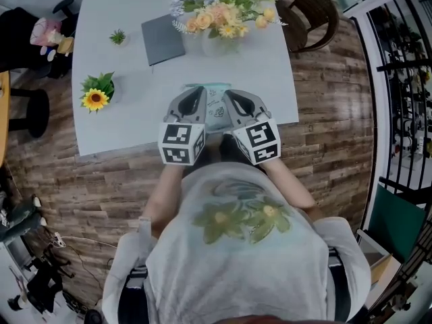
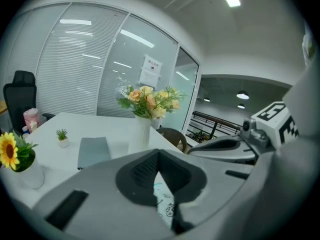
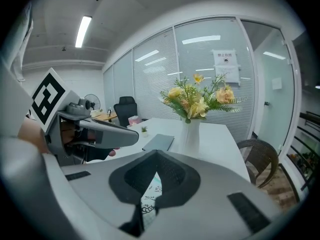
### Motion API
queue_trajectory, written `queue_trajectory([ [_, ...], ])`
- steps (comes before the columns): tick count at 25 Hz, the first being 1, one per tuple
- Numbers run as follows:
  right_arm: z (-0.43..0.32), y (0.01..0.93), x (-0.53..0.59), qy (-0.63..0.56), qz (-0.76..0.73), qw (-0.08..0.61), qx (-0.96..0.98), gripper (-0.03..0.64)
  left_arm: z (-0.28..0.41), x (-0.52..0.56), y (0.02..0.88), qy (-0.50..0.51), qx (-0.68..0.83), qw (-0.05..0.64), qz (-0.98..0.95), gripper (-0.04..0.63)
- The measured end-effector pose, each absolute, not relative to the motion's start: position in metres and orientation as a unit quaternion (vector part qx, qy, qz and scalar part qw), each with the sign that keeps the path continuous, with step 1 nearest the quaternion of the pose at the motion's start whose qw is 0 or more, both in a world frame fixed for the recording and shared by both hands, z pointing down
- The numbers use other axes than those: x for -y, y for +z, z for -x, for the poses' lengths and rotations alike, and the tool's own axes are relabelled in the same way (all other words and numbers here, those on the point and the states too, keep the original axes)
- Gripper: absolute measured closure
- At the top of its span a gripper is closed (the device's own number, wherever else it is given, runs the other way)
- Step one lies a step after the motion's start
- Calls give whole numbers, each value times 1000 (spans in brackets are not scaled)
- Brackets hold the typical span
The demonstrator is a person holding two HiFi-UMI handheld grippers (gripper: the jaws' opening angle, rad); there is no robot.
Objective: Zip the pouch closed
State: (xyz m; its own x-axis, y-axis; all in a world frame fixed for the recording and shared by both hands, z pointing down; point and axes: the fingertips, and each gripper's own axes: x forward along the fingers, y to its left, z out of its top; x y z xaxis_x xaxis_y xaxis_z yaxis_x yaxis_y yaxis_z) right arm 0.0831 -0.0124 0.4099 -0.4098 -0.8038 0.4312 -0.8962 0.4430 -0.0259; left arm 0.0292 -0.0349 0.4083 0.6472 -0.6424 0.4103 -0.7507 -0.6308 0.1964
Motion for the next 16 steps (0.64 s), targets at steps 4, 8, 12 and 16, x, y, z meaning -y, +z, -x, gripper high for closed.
queue_trajectory([
  [4,-82,406,11,124,-514,179,829,601,-28,35,406,152,390,172,-892,592],
  [8,-83,405,11,126,-517,177,828,601,-27,36,403,152,387,167,-894,592],
  [12,-85,406,11,128,-522,180,824,601,-27,36,403,152,379,170,-897,592],
  [16,-86,407,11,129,-524,181,822,601,-28,35,402,151,377,167,-898,592],
])
